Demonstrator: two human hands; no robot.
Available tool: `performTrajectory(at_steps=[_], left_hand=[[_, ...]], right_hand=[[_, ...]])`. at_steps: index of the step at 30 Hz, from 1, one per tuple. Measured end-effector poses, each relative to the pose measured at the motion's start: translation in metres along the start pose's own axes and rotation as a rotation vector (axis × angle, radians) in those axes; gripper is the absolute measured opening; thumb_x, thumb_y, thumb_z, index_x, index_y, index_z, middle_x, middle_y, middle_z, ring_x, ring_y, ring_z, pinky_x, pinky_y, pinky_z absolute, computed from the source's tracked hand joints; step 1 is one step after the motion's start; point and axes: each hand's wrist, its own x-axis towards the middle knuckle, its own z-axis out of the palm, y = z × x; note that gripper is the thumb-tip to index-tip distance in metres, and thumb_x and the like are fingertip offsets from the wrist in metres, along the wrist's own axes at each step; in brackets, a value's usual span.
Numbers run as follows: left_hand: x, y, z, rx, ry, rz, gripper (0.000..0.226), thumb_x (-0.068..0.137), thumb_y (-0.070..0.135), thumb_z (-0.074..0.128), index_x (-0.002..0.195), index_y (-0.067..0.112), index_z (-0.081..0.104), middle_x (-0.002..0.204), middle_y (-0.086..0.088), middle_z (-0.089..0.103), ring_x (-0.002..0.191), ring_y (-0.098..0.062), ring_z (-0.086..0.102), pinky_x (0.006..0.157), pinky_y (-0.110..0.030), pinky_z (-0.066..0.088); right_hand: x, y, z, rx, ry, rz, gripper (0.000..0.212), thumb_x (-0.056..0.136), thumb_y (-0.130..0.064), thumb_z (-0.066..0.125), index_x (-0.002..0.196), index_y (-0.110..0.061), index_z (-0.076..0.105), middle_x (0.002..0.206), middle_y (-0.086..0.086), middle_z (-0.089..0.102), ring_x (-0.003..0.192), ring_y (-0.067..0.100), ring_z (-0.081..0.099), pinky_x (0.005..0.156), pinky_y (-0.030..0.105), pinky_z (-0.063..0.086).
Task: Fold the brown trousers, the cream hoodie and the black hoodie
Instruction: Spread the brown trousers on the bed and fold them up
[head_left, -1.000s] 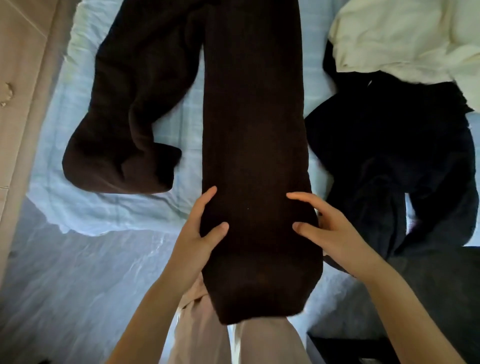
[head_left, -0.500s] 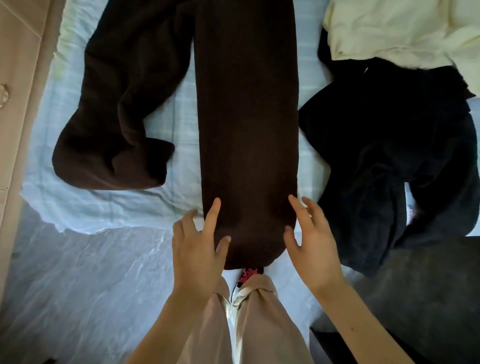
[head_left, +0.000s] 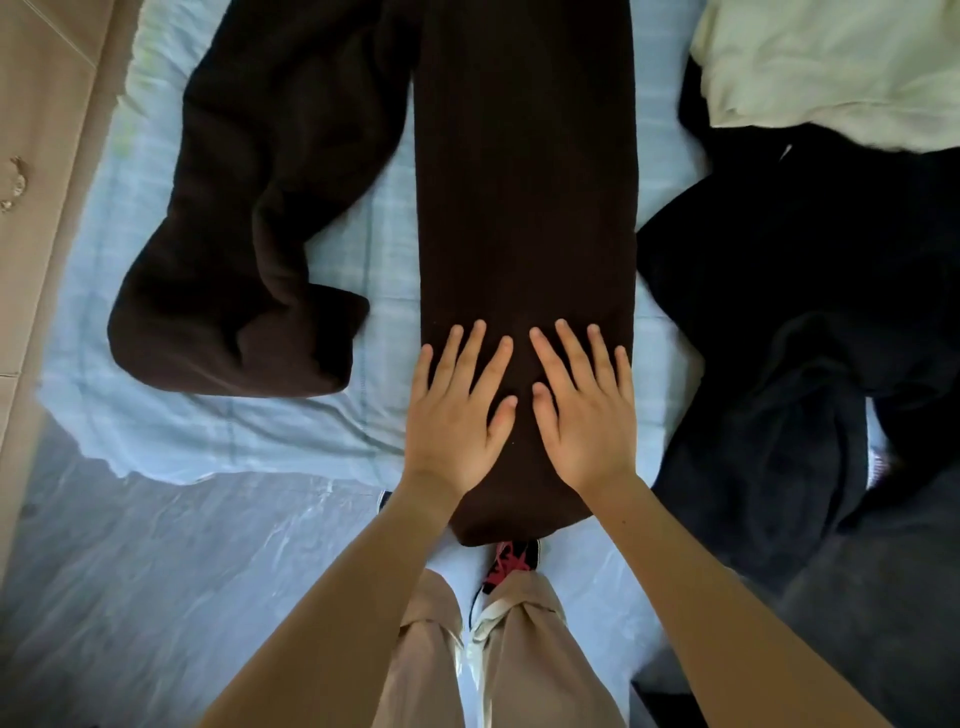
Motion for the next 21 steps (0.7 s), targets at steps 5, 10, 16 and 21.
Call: performTrajectory(at_steps=[5, 10, 16, 21], left_hand=[[-0.005, 0.008, -0.058, -0.172, -0.025, 0.024, 0.052, 0.102, 0.033, 0.041, 0.153, 0.022, 0.036, 0.161, -0.005, 0.029, 0.150, -0.025, 0.023, 0.122, -0.043, 0.018], [-0.014, -0.069, -0.152, -0.263, 0.538, 0.068, 0.040, 0.099, 0.022, 0.047, 0.138, 0.017, 0.053, 0.143, -0.001, 0.052, 0.134, -0.017, 0.046, 0.118, -0.041, 0.026], [0.015, -0.212, -0.182, -0.486, 0.351, -0.482, 0.048, 0.098, 0.031, 0.054, 0.145, 0.020, 0.045, 0.140, -0.006, 0.050, 0.131, -0.024, 0.042, 0.109, -0.016, 0.023], [0.008, -0.249, -0.141, -0.868, 0.023, -0.455, 0.059, 0.093, 0.033, 0.064, 0.146, 0.042, 0.039, 0.147, 0.013, 0.046, 0.132, -0.004, 0.045, 0.103, -0.017, 0.037]], right_hand=[[0.012, -0.021, -0.034, 0.167, 0.004, 0.112, 0.047, 0.101, -0.026, 0.052, 0.147, -0.023, 0.048, 0.152, 0.006, 0.046, 0.141, 0.032, 0.040, 0.116, 0.050, 0.029], [0.058, -0.099, -0.072, 0.696, 0.070, 0.061, 0.043, 0.103, -0.029, 0.046, 0.146, -0.028, 0.047, 0.141, -0.011, 0.049, 0.130, -0.002, 0.045, 0.107, 0.011, 0.034], [0.109, -0.211, -0.060, 0.896, -0.136, 0.092, 0.049, 0.099, -0.052, 0.046, 0.145, -0.055, 0.032, 0.128, -0.010, 0.060, 0.109, -0.001, 0.057, 0.095, 0.022, 0.046], [0.100, -0.250, -0.015, 0.818, -0.180, 0.124, 0.070, 0.097, -0.037, 0.061, 0.149, -0.057, 0.019, 0.127, -0.034, 0.051, 0.110, -0.010, 0.056, 0.092, 0.009, 0.046]])
